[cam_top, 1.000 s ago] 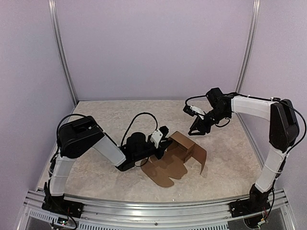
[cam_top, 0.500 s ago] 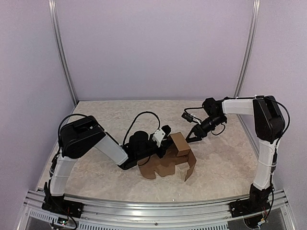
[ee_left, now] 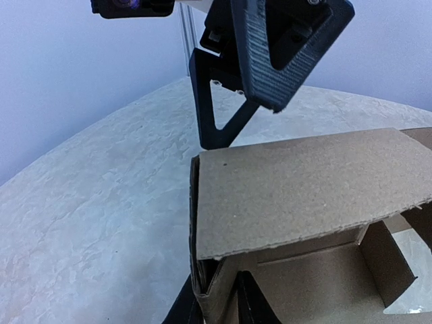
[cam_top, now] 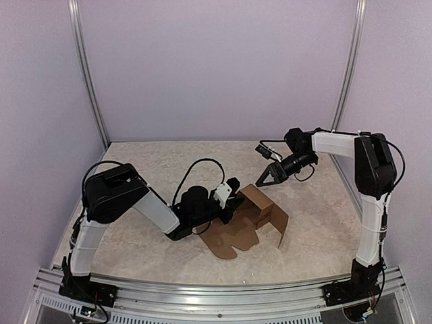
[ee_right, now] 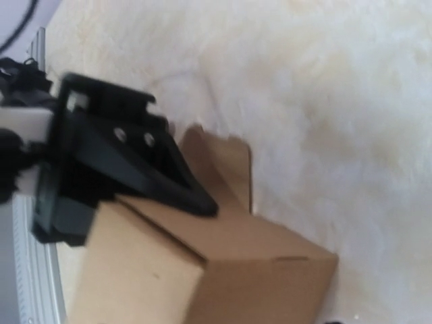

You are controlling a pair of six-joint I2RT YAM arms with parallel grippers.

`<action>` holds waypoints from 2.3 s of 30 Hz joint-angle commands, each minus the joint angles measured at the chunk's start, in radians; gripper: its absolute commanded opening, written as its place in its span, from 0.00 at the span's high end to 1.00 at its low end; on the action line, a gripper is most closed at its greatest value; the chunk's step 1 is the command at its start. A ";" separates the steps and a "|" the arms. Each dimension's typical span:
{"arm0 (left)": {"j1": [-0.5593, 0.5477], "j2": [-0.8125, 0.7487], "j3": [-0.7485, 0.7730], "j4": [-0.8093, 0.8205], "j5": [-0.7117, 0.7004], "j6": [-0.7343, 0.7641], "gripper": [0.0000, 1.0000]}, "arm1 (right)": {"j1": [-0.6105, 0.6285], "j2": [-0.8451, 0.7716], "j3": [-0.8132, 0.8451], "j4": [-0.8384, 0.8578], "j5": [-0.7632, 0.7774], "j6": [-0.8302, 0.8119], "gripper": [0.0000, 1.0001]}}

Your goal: Fold the paper box

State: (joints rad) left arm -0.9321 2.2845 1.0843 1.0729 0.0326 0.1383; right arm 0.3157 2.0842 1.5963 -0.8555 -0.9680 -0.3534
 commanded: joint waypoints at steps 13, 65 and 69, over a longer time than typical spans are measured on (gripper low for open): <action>-0.008 0.009 0.001 -0.057 -0.023 -0.003 0.82 | 0.071 0.057 0.054 -0.058 0.071 0.019 0.29; -0.059 0.144 0.160 0.028 -0.273 -0.168 0.81 | 0.063 0.121 0.031 -0.089 -0.143 0.043 0.37; -0.033 0.135 0.127 0.047 -0.234 -0.164 0.86 | 0.061 0.126 0.034 -0.098 -0.141 0.035 0.37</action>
State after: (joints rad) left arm -1.0004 2.4332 1.2472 1.0859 -0.2634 -0.0216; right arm 0.3664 2.1792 1.6295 -0.8986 -1.0836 -0.3023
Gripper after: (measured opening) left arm 0.176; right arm 0.628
